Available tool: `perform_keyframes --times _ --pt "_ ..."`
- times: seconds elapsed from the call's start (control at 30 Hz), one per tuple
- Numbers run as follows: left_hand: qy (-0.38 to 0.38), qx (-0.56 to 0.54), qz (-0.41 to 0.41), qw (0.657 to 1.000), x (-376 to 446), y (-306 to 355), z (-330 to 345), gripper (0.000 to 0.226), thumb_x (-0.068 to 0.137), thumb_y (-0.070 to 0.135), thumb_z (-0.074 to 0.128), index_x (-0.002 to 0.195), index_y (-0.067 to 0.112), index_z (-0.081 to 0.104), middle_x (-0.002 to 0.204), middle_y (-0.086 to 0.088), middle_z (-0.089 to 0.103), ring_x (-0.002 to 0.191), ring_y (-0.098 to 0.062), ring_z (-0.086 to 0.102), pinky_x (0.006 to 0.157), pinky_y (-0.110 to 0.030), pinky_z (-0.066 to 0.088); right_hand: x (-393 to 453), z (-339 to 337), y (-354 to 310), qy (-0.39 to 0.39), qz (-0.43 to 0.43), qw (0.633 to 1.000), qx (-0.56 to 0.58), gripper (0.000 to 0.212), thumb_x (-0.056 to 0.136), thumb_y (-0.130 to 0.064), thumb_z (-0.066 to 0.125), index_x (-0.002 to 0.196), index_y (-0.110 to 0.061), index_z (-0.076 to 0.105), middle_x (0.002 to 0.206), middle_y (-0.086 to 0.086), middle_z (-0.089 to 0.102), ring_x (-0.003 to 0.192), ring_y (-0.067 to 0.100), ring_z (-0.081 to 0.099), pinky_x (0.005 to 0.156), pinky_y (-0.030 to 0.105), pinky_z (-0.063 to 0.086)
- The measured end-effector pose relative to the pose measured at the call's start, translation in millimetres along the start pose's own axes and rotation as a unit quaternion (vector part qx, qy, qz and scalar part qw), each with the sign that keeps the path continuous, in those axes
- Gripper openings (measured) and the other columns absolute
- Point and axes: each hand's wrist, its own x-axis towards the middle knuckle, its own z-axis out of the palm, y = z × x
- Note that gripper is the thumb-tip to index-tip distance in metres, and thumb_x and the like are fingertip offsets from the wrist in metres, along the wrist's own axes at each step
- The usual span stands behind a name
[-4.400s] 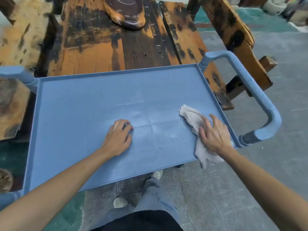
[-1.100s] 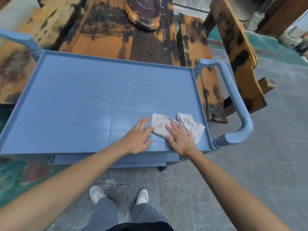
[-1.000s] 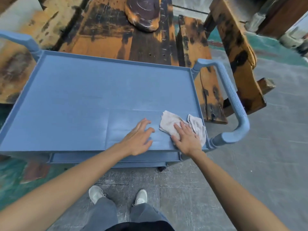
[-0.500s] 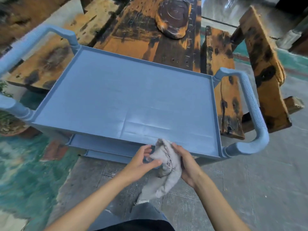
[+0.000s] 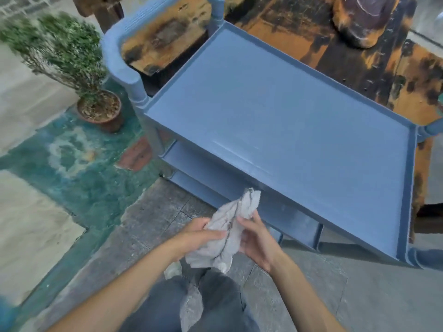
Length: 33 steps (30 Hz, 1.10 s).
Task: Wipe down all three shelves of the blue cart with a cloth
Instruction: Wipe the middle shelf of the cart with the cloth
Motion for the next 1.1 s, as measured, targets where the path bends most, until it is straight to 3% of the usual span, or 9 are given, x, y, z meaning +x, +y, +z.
perform_keyframes --times 0.17,0.3,0.43,0.53,0.6,0.73,0.87,0.97,1.1 --pt "-0.004 0.048 0.013 0.999 42.9 -31.3 -34.3 0.043 0.084 0.038 0.076 0.124 0.032 0.061 0.089 0.029 0.063 0.071 0.009 0.061 0.056 -0.010 0.043 67.0 -26.4 30.1 0.020 0.049 0.988 -0.146 0.092 0.078 0.012 0.058 0.140 -0.055 0.042 0.135 0.008 0.068 0.118 0.035 0.068 0.085 0.055 0.060" --pt "0.013 0.104 0.085 0.991 89.2 -48.6 -73.3 0.024 0.083 0.037 0.078 0.068 0.029 0.061 0.058 0.021 0.054 0.051 0.005 0.048 0.050 -0.017 0.034 140.7 -51.8 15.3 0.067 0.039 0.977 -0.199 0.097 0.060 0.003 0.046 0.142 -0.049 0.047 0.112 -0.006 0.075 0.081 0.016 0.072 0.057 0.030 0.054" --pt "0.125 0.054 0.210 0.968 158.4 -73.1 -106.9 0.016 0.083 0.032 0.079 0.093 0.023 0.070 0.085 0.017 0.073 0.077 0.000 0.066 0.066 -0.024 0.050 249.1 -54.5 -10.3 0.075 -0.056 0.957 -0.274 0.083 0.067 -0.026 0.079 0.143 -0.036 0.049 0.143 -0.001 0.060 0.127 0.024 0.061 0.104 0.048 0.052" --pt "0.222 -0.027 0.247 0.943 199.8 -74.8 -118.3 0.036 0.088 0.033 0.074 0.120 0.021 0.061 0.116 0.007 0.072 0.108 -0.008 0.067 0.096 -0.037 0.053 319.6 -34.9 -45.8 0.055 -0.101 0.916 -0.385 0.071 0.055 -0.040 0.093 0.119 -0.046 0.062 0.130 -0.010 0.068 0.122 0.020 0.064 0.098 0.051 0.056" --pt "0.290 -0.064 0.265 0.918 221.6 -74.4 -118.1 0.040 0.086 0.049 0.068 0.113 0.023 0.055 0.110 0.005 0.069 0.101 -0.007 0.066 0.091 -0.040 0.054 364.2 -23.8 -72.8 0.002 -0.137 0.899 -0.417 0.070 0.060 -0.036 0.092 0.124 -0.040 0.065 0.125 -0.006 0.072 0.120 0.021 0.067 0.095 0.042 0.059" --pt "0.257 -0.174 0.164 0.936 261.1 -89.6 -105.1 0.042 0.089 0.055 0.059 0.110 0.024 0.041 0.109 0.006 0.063 0.096 -0.006 0.065 0.078 -0.036 0.058 438.4 -6.5 -102.9 -0.024 -0.179 0.793 -0.582 0.048 0.091 -0.036 0.074 0.136 -0.023 0.063 0.129 0.003 0.071 0.120 0.022 0.067 0.097 0.022 0.054" --pt "0.127 0.079 0.063 0.987 270.7 -118.7 -115.5 0.028 0.087 0.057 0.053 0.098 0.031 0.055 0.086 0.000 0.077 0.070 -0.018 0.073 0.067 -0.027 0.059 483.3 -21.2 -86.3 0.099 -0.284 0.547 -0.782 0.047 0.101 -0.033 0.060 0.145 -0.016 0.054 0.147 0.008 0.056 0.135 0.026 0.052 0.111 0.028 0.040" --pt "0.260 0.239 0.225 0.908 280.4 -108.5 -154.0 0.055 0.074 0.067 0.039 0.080 0.020 0.069 0.069 0.012 0.076 0.065 -0.013 0.072 0.067 -0.034 0.059 484.6 -36.5 -50.9 0.029 -0.459 0.497 -0.736 0.037 0.102 -0.028 0.054 0.135 -0.016 0.062 0.140 0.010 0.060 0.133 0.026 0.049 0.108 0.021 0.027" --pt "0.463 0.329 0.316 0.760 311.7 -59.3 -225.2 0.047 0.087 0.056 0.036 0.086 0.020 0.067 0.089 -0.003 0.074 0.090 -0.026 0.065 0.080 -0.041 0.050 487.9 -43.2 7.6 -0.046 -0.439 0.370 -0.818 0.050 0.107 -0.036 0.037 0.153 -0.021 0.044 0.163 0.008 0.038 0.151 0.023 0.030 0.124 0.038 0.022"
